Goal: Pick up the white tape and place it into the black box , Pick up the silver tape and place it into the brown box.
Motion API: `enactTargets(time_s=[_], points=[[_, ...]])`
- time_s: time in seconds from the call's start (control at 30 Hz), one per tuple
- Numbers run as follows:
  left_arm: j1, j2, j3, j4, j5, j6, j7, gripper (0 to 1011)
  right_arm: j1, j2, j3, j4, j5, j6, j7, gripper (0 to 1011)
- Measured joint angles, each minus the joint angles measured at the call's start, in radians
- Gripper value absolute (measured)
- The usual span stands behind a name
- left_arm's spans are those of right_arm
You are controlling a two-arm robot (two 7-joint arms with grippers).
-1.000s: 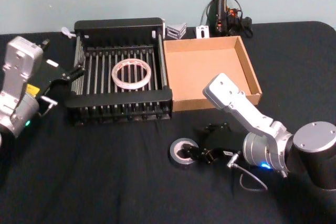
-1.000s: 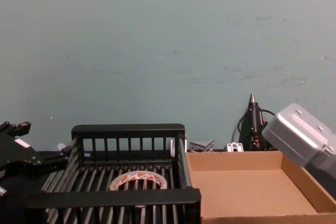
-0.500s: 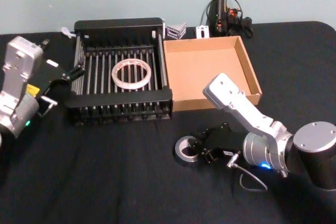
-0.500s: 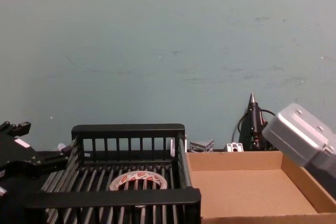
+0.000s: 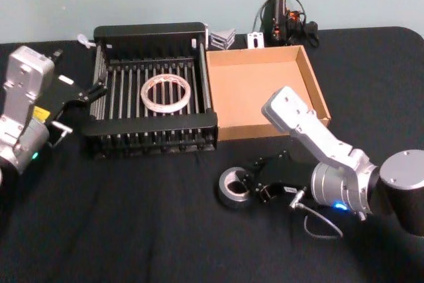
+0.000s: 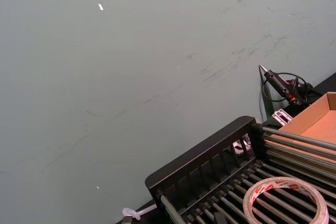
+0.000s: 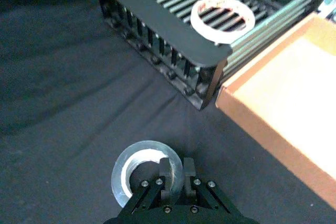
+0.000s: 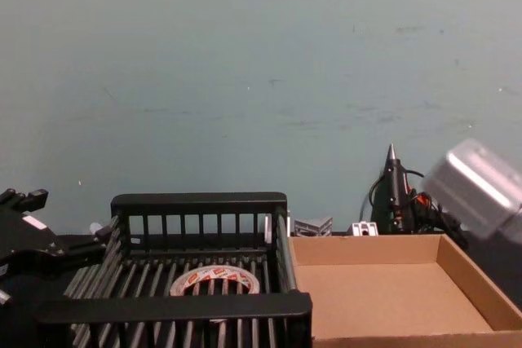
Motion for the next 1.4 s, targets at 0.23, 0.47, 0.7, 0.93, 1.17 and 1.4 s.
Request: enactTargets(time_s=[0.23,0.47,0.7,0.93,1.17,1.4], points=[[0.000,0.000,0.000,0.000,0.000,0.000,0.000,1001,-0.005,0.010,0.043,-0.046,0.038,-0.006,-0.012,156],[0.000,0.000,0.000,0.000,0.000,0.000,0.000,1001,0.019,-0.020,0.098,-0.044,0.077,0.006,-0.065,156],[0.000,0.000,0.000,0.000,0.000,0.000,0.000,1001,0.099,-0.084,0.132,0.036,0.082,0.020,-0.134,156],[0.000,0.000,0.000,0.000,0.000,0.000,0.000,1001,0.204,-0.153,0.141,0.153,0.056,0.016,-0.188,156],[0.000,0.000,0.000,0.000,0.000,0.000,0.000,1001,0.315,-0.228,0.123,0.327,0.003,-0.010,-0.229,156],[0.000,0.000,0.000,0.000,0.000,0.000,0.000,1001,0.392,-0.288,0.108,0.475,-0.036,-0.047,-0.256,156]])
